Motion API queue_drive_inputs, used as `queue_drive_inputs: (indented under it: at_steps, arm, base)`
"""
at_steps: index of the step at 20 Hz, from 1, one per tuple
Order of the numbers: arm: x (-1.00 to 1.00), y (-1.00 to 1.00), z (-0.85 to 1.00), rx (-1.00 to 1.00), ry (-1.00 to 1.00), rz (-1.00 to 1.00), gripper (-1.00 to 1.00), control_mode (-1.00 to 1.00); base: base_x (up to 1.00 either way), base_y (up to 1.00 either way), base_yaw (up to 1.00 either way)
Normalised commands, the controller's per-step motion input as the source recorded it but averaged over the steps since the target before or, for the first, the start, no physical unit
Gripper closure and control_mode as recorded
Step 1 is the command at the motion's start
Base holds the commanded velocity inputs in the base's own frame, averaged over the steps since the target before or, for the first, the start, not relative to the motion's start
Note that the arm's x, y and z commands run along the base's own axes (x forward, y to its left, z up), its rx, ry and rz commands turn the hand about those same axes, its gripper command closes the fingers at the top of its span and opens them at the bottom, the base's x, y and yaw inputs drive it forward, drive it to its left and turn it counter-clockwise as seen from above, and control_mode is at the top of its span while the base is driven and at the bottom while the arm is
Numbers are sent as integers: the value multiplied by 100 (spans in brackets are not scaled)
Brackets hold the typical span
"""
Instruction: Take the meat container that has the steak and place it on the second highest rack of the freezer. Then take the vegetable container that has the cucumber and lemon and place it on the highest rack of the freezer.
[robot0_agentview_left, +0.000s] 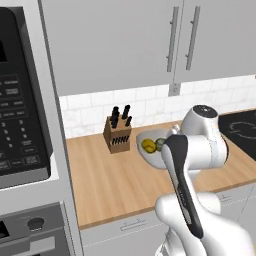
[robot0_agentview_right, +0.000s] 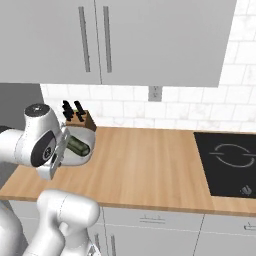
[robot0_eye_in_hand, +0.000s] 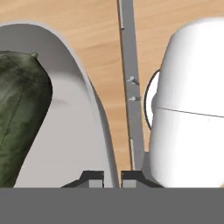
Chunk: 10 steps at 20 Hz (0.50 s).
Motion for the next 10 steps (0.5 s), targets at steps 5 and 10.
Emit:
queue_drive_inputs:
  at_steps: [5, 10]
  arm:
    - [-47, -16, 49, 4, 1, -4, 100, -100]
    - [-37, -21, 34, 0, 2, 0, 100, -100]
  base:
    - [0, 0, 0]
    - [0, 0, 0]
